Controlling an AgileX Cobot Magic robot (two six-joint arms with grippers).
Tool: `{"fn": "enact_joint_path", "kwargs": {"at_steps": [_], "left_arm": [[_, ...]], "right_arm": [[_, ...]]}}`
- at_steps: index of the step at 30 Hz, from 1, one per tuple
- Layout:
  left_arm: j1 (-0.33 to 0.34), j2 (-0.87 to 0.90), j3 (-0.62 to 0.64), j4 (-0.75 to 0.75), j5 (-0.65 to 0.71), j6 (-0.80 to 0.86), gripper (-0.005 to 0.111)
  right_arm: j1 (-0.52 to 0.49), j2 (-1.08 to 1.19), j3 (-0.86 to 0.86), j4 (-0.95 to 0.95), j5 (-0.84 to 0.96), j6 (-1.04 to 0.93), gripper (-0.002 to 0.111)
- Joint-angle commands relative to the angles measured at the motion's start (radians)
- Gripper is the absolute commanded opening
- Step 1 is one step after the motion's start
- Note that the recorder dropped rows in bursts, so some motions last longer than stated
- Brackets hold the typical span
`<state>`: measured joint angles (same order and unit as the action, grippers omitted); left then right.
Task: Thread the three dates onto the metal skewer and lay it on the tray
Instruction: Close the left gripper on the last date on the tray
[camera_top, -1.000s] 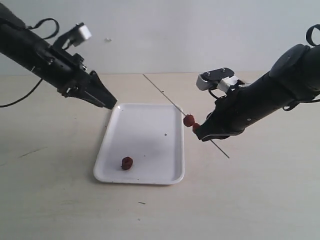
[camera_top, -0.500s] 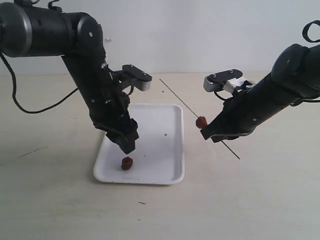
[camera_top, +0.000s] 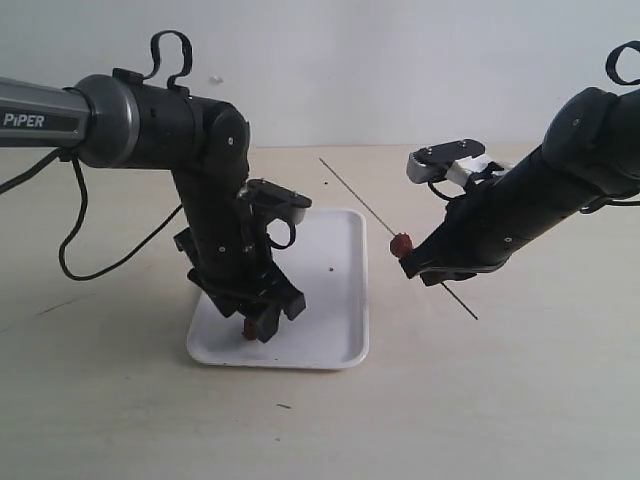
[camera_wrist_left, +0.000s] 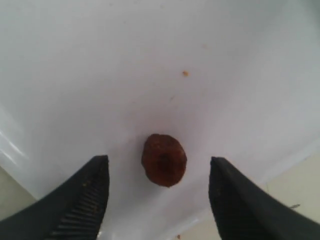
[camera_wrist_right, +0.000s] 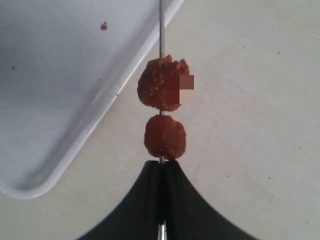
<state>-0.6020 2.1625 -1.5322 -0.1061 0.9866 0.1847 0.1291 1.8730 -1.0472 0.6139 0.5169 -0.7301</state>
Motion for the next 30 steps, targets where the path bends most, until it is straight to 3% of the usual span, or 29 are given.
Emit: {"fn": "enact_joint_path", "kwargs": {"at_steps": [1, 22, 27, 30], "left_arm": [[-0.005, -0.003, 0.004, 0.025, -0.019, -0.044, 0.058], [-0.030, 0.046, 0.004, 0.027, -0.043, -0.118, 0.058], [-0.030, 0.046, 0.004, 0.027, -0.034, -0.118, 0.044], [-0.030, 0.046, 0.004, 0.027, -0.021, -0.115, 0.044]], "right_arm": [[-0.004, -0.012, -0.006, 0.008, 0.000, -0.008, 0.000], [-0.004, -0.012, -0.006, 0.008, -0.008, -0.008, 0.000], [-0.004, -0.012, -0.006, 0.008, -0.013, -0.008, 0.000], [-0.004, -0.012, -0.006, 0.008, -0.013, -0.008, 0.000]]}}
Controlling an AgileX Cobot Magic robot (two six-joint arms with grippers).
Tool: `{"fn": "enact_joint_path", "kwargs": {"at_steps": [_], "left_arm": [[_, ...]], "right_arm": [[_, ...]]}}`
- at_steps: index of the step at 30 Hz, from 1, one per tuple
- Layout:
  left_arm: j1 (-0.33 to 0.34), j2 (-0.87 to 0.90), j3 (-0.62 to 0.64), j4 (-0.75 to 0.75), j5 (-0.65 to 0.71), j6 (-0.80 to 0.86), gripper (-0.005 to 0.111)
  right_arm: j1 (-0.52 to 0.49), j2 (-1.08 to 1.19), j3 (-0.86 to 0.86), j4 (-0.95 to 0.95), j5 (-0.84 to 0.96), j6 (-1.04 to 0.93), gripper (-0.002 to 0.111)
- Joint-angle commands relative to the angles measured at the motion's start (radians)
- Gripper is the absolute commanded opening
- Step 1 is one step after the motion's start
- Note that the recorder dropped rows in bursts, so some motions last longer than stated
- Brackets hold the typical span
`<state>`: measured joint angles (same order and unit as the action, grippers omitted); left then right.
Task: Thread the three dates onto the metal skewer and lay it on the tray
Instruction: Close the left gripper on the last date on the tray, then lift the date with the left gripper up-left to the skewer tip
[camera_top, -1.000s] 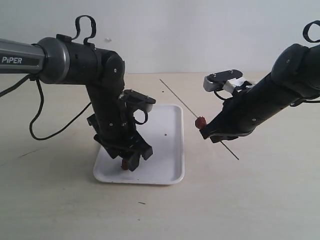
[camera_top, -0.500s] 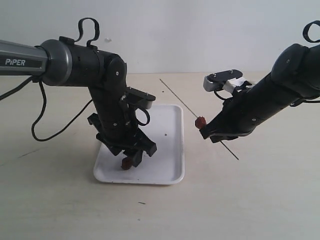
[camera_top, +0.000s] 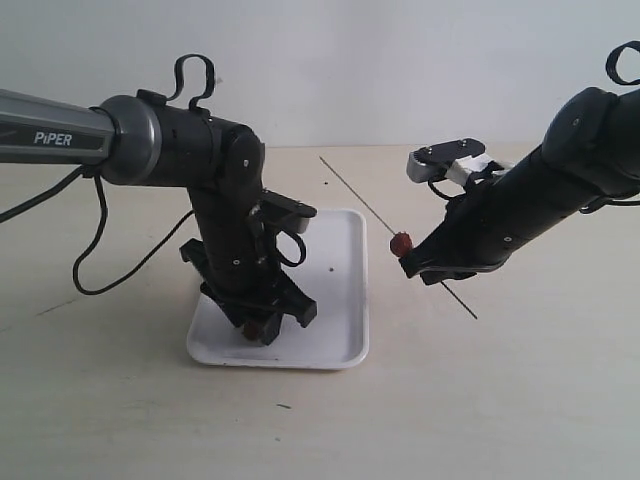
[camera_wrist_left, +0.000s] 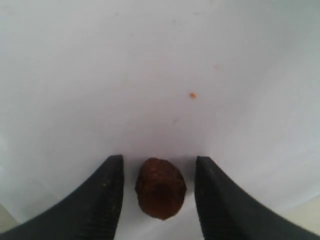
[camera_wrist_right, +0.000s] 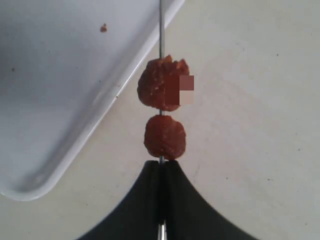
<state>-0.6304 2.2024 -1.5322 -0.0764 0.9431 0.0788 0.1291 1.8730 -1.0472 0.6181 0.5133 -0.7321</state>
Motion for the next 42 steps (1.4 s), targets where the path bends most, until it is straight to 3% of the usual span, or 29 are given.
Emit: {"fn": "enact_joint_path", "kwargs": {"at_steps": [1, 4, 8, 18, 21, 29, 36, 42], "left_arm": [[-0.002, 0.006, 0.004, -0.003, 0.029, -0.009, 0.044], [-0.002, 0.006, 0.004, -0.003, 0.037, -0.009, 0.042], [-0.002, 0.006, 0.004, -0.003, 0.048, -0.001, 0.026], [0.035, -0.063, 0.004, -0.015, 0.065, 0.052, 0.026], [0.099, -0.131, 0.004, -0.116, 0.086, 0.130, 0.026], [0.319, -0.183, -0.055, -0.573, 0.278, 0.401, 0.026], [0.499, -0.183, -0.073, -0.869, 0.278, 0.523, 0.026], [0.604, -0.183, -0.073, -0.924, 0.278, 0.531, 0.026]], "right_arm": [[-0.004, -0.012, -0.006, 0.004, -0.009, -0.006, 0.000], [-0.004, -0.012, -0.006, 0.004, -0.009, -0.006, 0.000], [-0.004, -0.012, -0.006, 0.010, -0.009, -0.006, 0.000], [-0.004, -0.012, -0.006, 0.010, 0.026, -0.052, 0.000], [-0.004, -0.012, -0.006, 0.012, 0.041, -0.084, 0.000], [-0.004, -0.012, -0.006, 0.038, 0.109, -0.181, 0.000], [-0.004, -0.009, -0.006, 0.311, 0.257, -0.525, 0.000], [-0.004, -0.009, -0.006, 0.404, 0.343, -0.664, 0.000]]}}
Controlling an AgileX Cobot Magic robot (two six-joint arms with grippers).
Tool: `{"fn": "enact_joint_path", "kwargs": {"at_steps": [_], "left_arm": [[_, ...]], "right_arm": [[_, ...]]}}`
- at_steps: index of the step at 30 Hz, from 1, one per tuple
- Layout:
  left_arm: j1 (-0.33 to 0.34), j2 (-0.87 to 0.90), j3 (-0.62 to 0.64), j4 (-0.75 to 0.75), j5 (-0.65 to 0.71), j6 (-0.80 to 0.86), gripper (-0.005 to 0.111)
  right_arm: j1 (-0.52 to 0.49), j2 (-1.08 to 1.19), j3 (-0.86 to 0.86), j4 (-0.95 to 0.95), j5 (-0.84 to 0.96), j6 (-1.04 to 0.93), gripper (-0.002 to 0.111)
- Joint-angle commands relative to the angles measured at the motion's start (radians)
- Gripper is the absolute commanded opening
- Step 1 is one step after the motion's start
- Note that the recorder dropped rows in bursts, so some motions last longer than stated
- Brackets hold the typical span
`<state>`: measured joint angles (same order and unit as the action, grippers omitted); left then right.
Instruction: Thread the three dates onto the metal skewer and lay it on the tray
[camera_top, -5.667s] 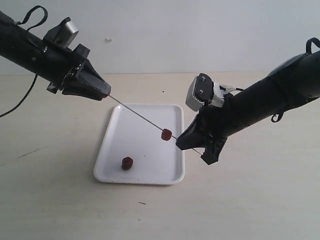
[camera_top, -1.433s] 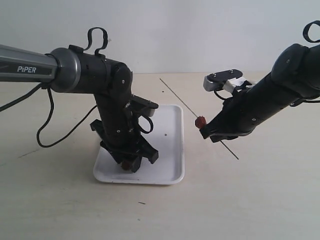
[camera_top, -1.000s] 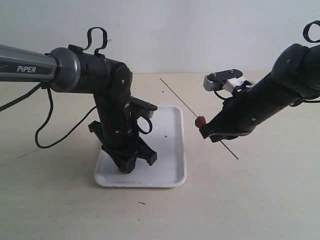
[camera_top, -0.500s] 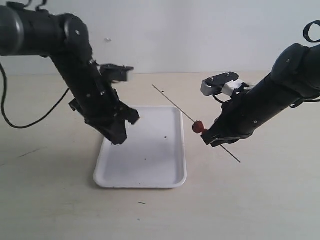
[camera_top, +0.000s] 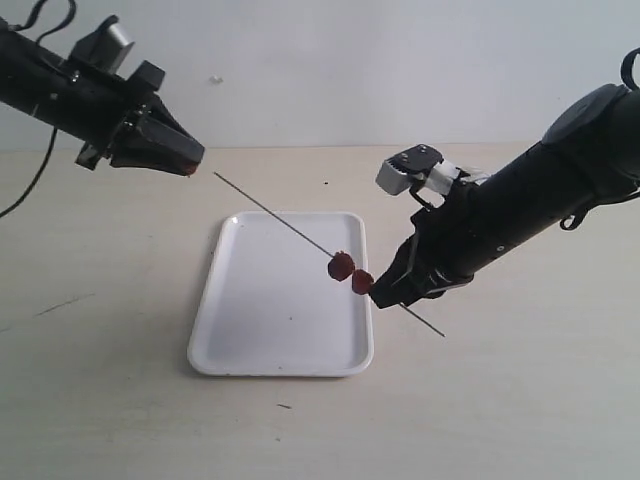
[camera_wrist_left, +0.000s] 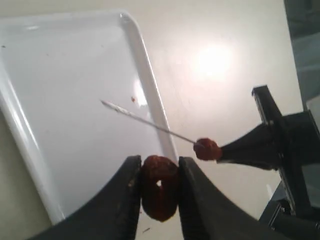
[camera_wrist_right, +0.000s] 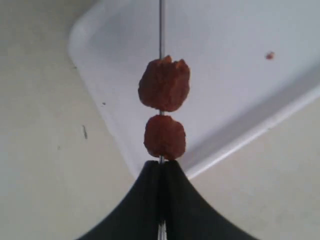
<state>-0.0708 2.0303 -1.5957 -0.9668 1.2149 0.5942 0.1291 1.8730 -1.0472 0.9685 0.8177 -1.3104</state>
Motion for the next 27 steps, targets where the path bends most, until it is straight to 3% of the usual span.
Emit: {"fn": "enact_joint_path", "kwargs": {"at_steps": [1, 13, 27], "left_arm": [[0.054, -0.011, -0.009, -0.035, 0.006, 0.016, 0.026], [0.071, -0.011, -0.009, -0.039, 0.006, 0.016, 0.026], [0.071, -0.011, -0.009, -0.039, 0.006, 0.014, 0.026]], "right_arm": [[-0.004, -0.009, -0.006, 0.056, 0.039, -0.091, 0.000], [-0.004, -0.009, -0.006, 0.108, 0.120, -0.212, 0.000], [-0.004, -0.009, -0.006, 0.093, 0.062, -0.184, 0.000]]}}
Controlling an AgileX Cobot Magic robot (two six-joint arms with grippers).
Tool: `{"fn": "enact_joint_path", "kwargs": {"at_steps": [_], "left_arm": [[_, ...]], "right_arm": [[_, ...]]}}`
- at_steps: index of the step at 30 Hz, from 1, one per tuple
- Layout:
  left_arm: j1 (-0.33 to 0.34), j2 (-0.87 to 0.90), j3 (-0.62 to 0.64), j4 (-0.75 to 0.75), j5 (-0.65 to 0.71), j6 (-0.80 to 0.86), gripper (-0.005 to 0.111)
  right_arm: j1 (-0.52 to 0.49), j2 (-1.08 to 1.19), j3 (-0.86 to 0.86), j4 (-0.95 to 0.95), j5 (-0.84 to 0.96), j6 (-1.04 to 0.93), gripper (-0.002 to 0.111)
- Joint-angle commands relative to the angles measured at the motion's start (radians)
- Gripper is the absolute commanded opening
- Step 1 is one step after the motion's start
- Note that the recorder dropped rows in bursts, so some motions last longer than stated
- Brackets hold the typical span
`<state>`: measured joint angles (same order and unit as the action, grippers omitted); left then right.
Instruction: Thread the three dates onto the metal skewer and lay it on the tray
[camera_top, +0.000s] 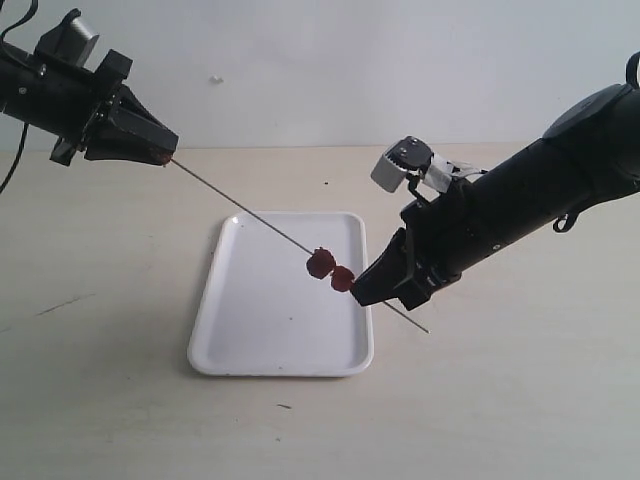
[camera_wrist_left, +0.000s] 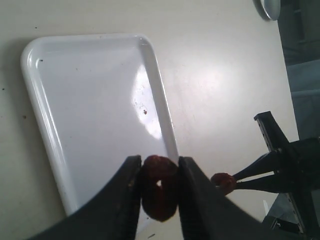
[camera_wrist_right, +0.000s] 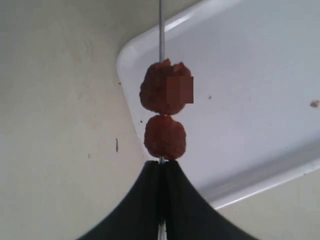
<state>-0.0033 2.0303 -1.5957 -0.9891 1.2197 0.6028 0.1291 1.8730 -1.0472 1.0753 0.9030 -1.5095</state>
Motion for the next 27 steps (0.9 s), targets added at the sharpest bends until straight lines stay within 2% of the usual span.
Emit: {"fn": "enact_joint_path", "kwargs": {"at_steps": [1, 8, 20, 27], "left_arm": [[0.004, -0.011, -0.009, -0.017, 0.001, 0.005, 0.026], [-0.001, -0.011, -0.009, -0.017, 0.001, -0.006, 0.026], [-0.048, -0.011, -0.009, -0.007, 0.001, -0.006, 0.026], [-0.048, -0.011, -0.009, 0.014, 0.001, -0.008, 0.026]], "right_arm": [[-0.004, -0.009, -0.006, -0.014, -0.023, 0.020, 0.000], [-0.004, -0.009, -0.006, -0.014, -0.023, 0.020, 0.000], [-0.004, -0.009, -0.006, -0.004, -0.017, 0.012, 0.000], [-0.004, -0.009, -0.006, 0.042, -0.015, -0.081, 0.000]]}}
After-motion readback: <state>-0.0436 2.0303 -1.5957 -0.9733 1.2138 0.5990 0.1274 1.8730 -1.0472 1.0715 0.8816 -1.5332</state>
